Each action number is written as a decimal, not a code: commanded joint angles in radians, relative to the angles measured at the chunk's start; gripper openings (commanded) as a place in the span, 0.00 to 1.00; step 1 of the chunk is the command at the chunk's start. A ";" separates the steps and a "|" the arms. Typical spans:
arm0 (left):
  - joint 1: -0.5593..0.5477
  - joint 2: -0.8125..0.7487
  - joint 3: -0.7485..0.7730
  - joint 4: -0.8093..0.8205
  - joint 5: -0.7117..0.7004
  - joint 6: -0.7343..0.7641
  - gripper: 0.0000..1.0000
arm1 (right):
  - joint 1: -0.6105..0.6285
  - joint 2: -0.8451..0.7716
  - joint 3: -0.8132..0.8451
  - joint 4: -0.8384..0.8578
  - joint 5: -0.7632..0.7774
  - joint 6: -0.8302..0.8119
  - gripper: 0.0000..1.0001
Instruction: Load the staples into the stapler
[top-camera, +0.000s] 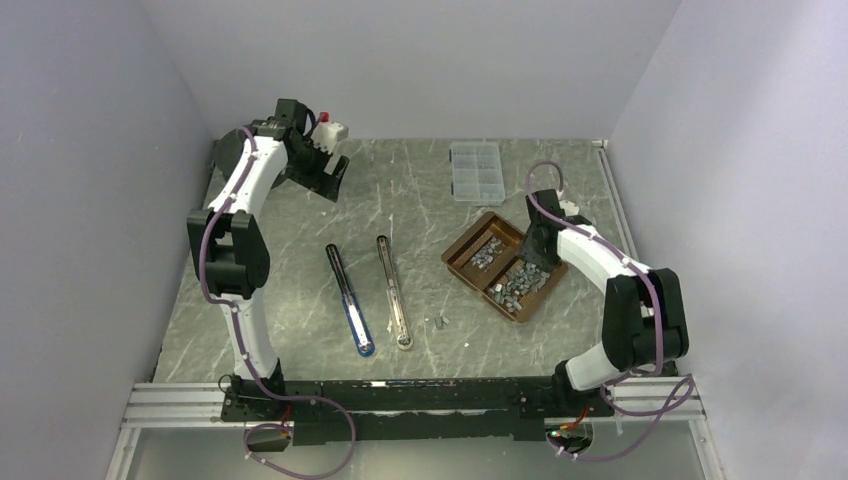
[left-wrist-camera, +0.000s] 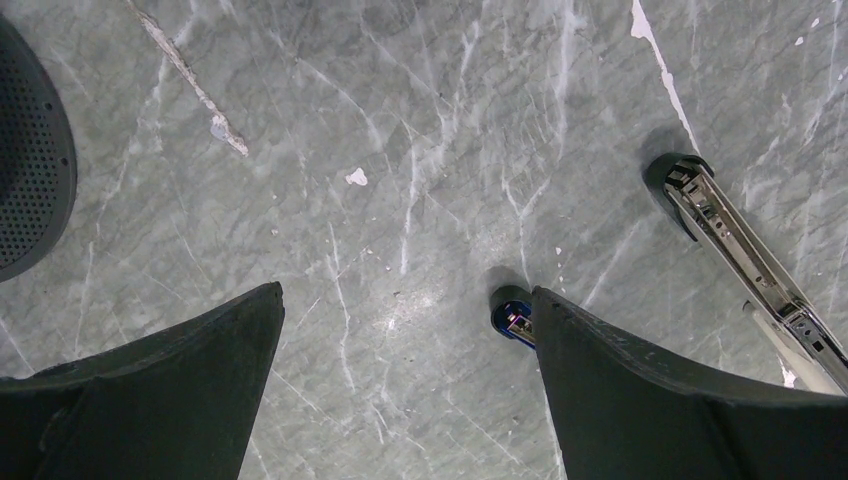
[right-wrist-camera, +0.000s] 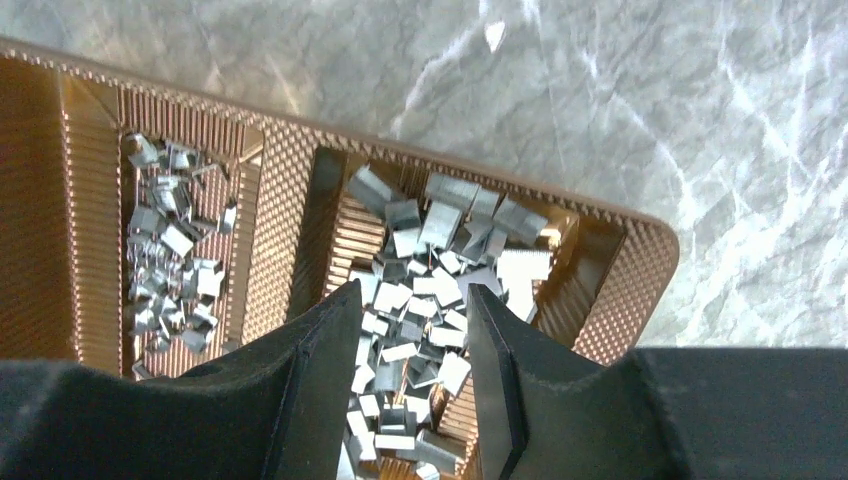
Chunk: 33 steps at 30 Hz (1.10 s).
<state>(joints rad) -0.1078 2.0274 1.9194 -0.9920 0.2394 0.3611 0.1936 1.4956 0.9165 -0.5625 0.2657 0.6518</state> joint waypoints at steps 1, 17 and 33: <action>0.002 -0.008 0.038 0.008 0.033 0.022 0.99 | -0.009 0.048 0.055 0.051 0.043 -0.030 0.46; 0.003 -0.014 0.006 0.028 0.020 0.035 0.99 | -0.014 0.175 0.124 0.111 0.035 -0.082 0.37; 0.003 -0.021 0.004 0.031 0.015 0.035 0.99 | -0.013 0.163 0.048 0.136 0.021 -0.087 0.26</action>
<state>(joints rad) -0.1078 2.0274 1.9182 -0.9840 0.2386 0.3832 0.1837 1.6756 0.9855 -0.4400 0.2790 0.5728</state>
